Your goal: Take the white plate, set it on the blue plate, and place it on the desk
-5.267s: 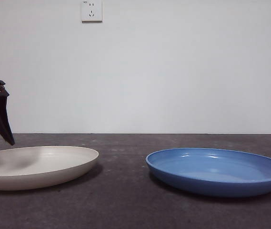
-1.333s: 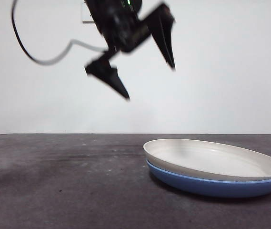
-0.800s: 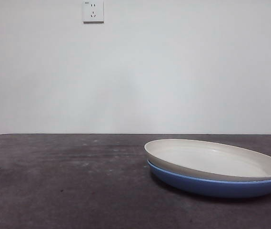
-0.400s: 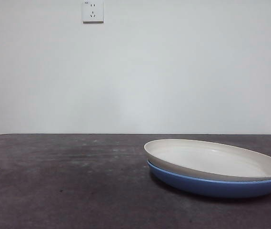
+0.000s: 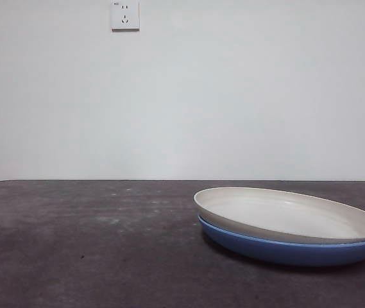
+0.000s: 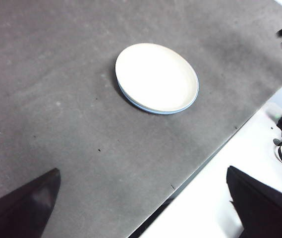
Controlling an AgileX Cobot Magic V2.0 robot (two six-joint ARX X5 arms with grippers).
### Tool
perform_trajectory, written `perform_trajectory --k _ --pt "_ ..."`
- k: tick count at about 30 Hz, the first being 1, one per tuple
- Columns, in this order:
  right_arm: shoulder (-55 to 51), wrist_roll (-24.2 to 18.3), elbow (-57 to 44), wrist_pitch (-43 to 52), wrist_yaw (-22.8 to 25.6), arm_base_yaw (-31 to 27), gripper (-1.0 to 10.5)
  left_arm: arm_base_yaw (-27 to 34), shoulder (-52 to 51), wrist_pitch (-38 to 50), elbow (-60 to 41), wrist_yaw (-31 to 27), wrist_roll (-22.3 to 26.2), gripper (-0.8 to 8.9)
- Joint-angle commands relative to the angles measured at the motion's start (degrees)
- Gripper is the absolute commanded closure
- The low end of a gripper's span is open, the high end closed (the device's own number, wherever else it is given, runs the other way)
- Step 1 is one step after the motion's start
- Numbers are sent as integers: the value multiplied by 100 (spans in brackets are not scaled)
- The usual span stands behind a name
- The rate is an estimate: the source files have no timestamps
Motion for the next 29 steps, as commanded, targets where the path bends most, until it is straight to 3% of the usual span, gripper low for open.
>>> perform_trajectory --k 1,8,11,29 --pt "162 111 -361 310 -13 20 324 -44 -251 94 -245 -11 70 250" --pt "1023 321 -844 1078 -83 20 324 -44 -772 212 -846 -7 -251 250" --pt "1539 605 -844 1353 -74 20 323 -44 -848 195 -949 -7 -284 250" --pt "4262 619 -841 3873 -76 -7 360 -44 -866 330 -953 -9 -258 250"
